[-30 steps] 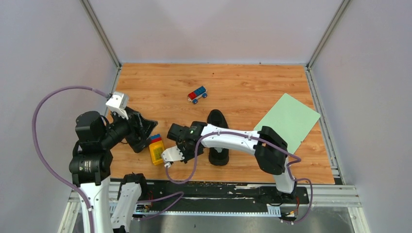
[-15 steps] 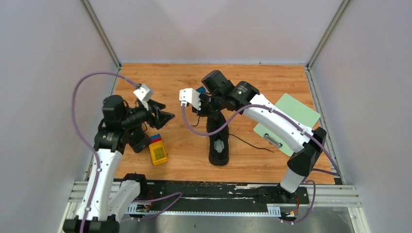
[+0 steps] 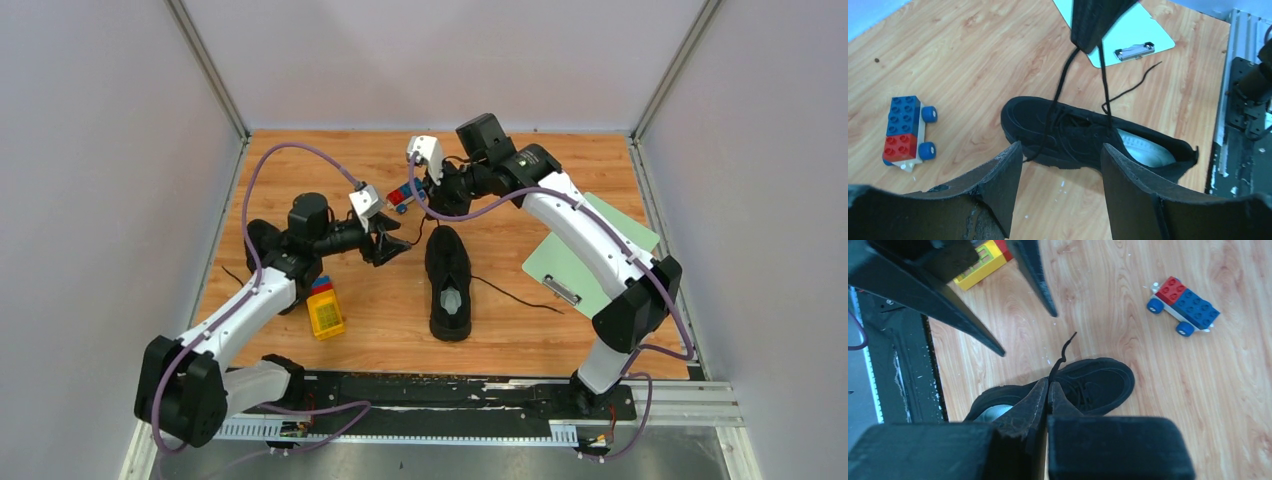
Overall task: Tie the shoes
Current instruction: Wrap the shoelace around the shoelace.
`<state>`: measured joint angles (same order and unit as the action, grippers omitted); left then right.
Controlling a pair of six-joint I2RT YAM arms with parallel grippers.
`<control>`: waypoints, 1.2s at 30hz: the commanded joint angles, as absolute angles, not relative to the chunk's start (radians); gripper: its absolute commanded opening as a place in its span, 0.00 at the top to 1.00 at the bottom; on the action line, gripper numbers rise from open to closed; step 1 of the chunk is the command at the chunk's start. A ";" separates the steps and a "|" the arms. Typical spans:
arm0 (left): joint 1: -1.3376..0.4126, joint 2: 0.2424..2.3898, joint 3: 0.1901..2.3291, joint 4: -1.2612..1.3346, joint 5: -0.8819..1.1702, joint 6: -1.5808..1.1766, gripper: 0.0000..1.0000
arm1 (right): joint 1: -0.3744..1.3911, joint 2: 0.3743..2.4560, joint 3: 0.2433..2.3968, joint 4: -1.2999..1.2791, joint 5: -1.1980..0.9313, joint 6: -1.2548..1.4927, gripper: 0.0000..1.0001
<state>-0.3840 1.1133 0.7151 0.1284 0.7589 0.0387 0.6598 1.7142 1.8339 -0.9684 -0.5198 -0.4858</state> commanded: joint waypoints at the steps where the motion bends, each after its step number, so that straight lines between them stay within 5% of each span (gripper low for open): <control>1: -0.402 1.195 0.738 0.284 0.768 0.089 0.34 | 0.662 1.702 1.809 -0.878 -0.620 -0.442 1.00; 10: -0.426 1.310 0.845 0.263 0.835 0.201 0.40 | 0.644 1.726 1.805 -0.862 -0.669 -0.425 1.00; 18: -0.432 1.365 1.021 -0.063 0.922 0.301 0.99 | 0.643 1.705 1.777 -0.852 -0.674 -0.410 1.00; 22: -0.432 1.378 1.080 -0.268 0.916 0.364 1.00 | 0.642 1.682 1.756 -0.848 -0.666 -0.411 0.96; 26: -0.433 1.418 1.116 -0.444 0.937 0.355 1.00 | 0.603 1.652 1.732 -0.839 -0.690 -0.391 0.68; 36: -0.434 1.410 1.014 -0.161 0.917 -0.015 1.00 | 0.576 1.597 1.581 -0.823 -0.742 -0.452 0.51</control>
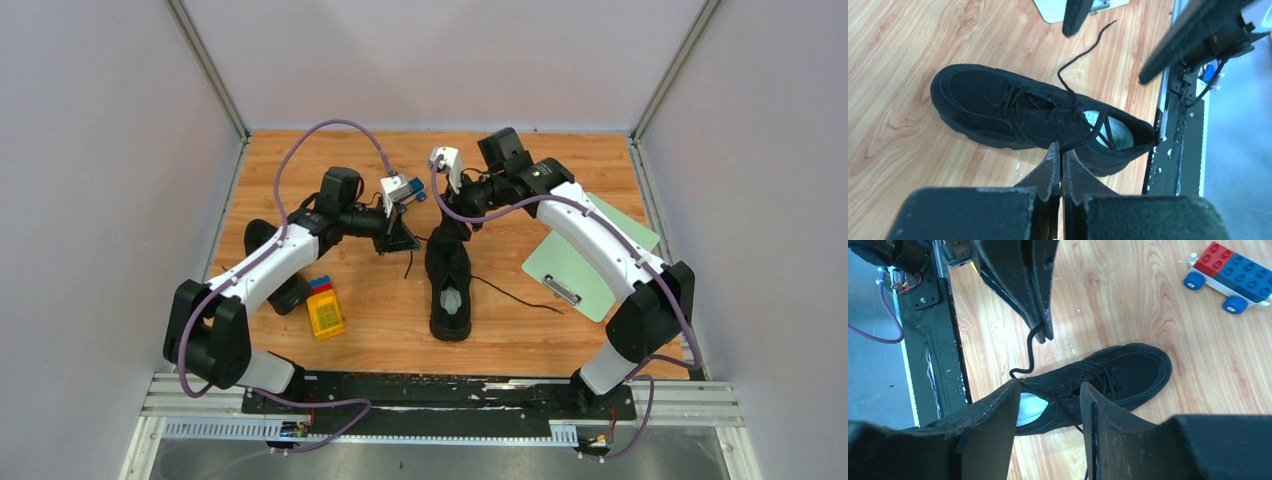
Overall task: Tie the shoes
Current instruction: Wrap the shoelace around the shoelace.
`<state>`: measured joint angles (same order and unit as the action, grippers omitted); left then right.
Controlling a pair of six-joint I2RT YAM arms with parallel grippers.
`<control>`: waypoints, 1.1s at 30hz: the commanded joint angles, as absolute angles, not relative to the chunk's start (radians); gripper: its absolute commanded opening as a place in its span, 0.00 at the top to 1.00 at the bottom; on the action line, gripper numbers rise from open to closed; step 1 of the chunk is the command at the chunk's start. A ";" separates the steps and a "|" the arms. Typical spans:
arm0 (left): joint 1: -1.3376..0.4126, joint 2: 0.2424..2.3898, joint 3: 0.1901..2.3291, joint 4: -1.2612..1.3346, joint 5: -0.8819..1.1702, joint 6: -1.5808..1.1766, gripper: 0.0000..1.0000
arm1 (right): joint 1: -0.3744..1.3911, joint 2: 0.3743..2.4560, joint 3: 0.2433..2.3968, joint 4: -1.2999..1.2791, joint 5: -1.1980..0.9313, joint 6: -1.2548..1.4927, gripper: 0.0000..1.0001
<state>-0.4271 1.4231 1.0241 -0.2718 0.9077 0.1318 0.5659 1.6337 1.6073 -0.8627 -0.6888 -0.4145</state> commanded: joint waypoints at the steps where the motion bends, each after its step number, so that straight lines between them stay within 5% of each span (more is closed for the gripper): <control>1: -0.434 1.410 1.013 -0.160 0.916 -0.019 1.00 | 0.577 1.603 1.575 -0.821 -0.742 -0.451 0.50; 14: -0.434 1.417 1.017 -0.140 0.919 -0.072 1.00 | 0.578 1.649 1.541 -0.790 -0.794 -0.417 0.52; 18: -0.435 1.413 1.013 -0.143 0.920 -0.068 1.00 | 0.578 1.676 1.551 -0.783 -0.808 -0.393 0.64; 30: -0.434 1.401 1.013 -0.171 0.910 -0.045 1.00 | 0.578 1.677 1.537 -0.782 -0.799 -0.396 0.72; 33: -0.433 1.400 1.012 -0.170 0.908 -0.045 1.00 | 0.578 1.671 1.527 -0.782 -0.798 -0.399 0.83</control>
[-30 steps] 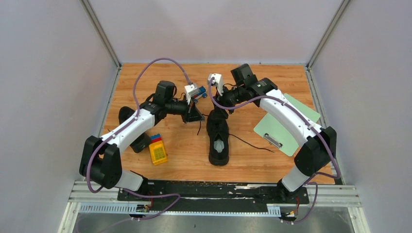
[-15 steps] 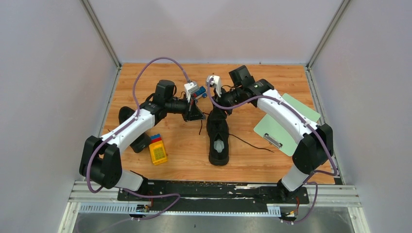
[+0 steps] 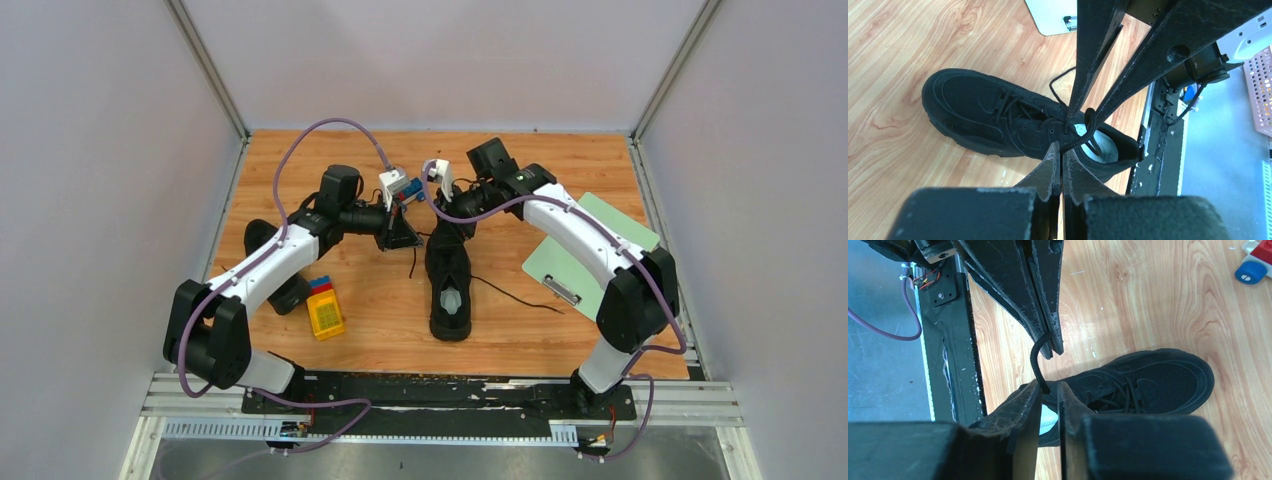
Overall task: Tie the shoes
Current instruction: Wrap the shoelace around the shoelace.
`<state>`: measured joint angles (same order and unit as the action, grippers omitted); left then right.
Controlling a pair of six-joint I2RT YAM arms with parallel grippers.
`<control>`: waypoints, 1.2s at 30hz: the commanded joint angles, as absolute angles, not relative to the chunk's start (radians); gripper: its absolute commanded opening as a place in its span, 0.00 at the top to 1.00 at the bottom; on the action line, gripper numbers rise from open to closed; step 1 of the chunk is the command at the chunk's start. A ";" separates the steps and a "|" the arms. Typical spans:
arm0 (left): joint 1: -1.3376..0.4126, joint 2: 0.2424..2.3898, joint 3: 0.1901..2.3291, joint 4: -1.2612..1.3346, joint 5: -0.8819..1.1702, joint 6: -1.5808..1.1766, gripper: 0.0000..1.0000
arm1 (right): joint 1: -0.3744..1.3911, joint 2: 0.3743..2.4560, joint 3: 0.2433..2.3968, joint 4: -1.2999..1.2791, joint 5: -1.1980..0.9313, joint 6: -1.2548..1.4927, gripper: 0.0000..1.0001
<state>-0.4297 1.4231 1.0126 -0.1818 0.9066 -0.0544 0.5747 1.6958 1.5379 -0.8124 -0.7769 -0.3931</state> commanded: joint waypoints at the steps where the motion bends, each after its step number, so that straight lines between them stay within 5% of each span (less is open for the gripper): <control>1: -0.433 1.401 1.012 -0.170 0.907 -0.044 1.00 | 0.578 1.669 1.525 -0.781 -0.801 -0.399 0.88; 4: -0.433 1.400 1.009 -0.178 0.893 -0.042 1.00 | 0.578 1.661 1.536 -0.783 -0.797 -0.405 1.00; 29: -0.543 1.610 1.028 -0.174 0.874 0.007 1.00 | 0.580 1.631 1.652 -0.870 -0.598 -0.485 1.00; 36: -0.542 1.563 1.011 -0.166 0.827 -0.025 0.72 | 0.580 1.642 1.679 -0.887 -0.549 -0.473 1.00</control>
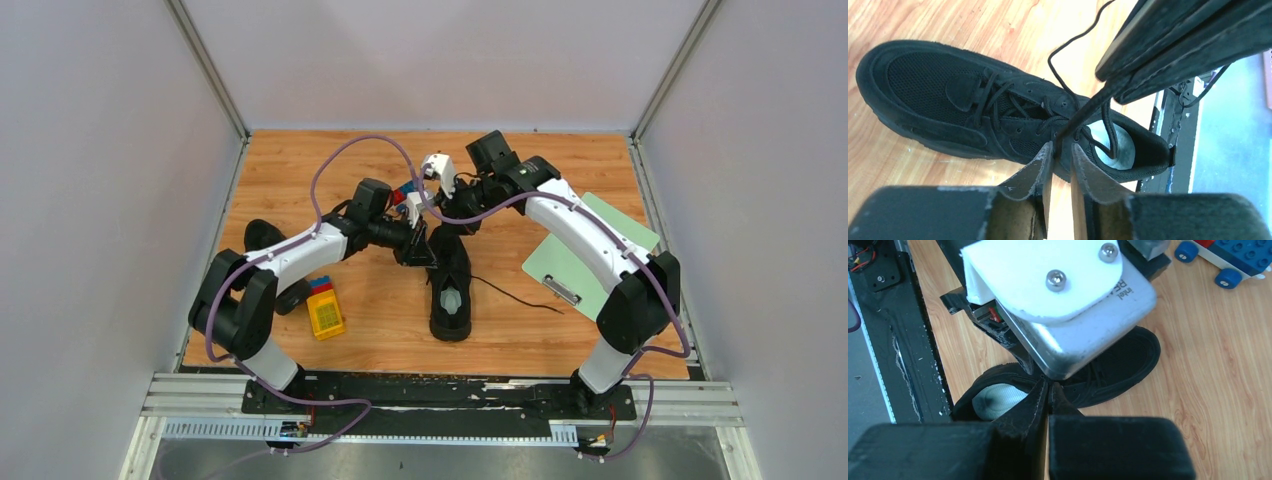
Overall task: Tie the shoes
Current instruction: Wrap the shoelace around the shoelace.
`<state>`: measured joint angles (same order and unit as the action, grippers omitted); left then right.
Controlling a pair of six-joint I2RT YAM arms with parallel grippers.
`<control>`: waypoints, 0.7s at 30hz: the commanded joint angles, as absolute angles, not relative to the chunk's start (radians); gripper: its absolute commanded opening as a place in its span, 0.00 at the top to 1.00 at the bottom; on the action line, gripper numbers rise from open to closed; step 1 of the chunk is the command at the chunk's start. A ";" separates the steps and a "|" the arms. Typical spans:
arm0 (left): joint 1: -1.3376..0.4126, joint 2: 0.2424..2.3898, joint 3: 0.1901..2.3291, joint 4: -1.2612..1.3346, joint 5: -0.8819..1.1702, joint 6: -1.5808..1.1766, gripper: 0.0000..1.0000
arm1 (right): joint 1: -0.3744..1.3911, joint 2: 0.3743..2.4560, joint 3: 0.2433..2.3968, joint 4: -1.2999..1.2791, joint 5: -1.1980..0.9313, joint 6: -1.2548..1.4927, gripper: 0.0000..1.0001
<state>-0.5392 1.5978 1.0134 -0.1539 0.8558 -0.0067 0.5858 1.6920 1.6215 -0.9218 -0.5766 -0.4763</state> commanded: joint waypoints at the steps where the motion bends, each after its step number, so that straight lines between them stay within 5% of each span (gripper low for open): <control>1: -0.542 1.556 1.007 -0.163 0.822 -0.022 0.68 | 0.579 1.647 1.690 -0.897 -0.545 -0.478 1.00; 9: -0.541 1.489 0.993 -0.157 0.775 0.050 0.55 | 0.580 1.673 1.721 -0.977 -0.565 -0.523 1.00; 21: -0.535 1.552 1.109 -0.087 0.824 0.132 0.56 | 0.581 1.697 1.734 -0.998 -0.607 -0.481 1.00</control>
<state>-0.5373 1.5299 1.0676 -0.1730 0.7475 0.1112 0.5854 1.6932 1.6844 -0.9962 -0.5709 -0.4980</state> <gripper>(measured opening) 0.476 0.015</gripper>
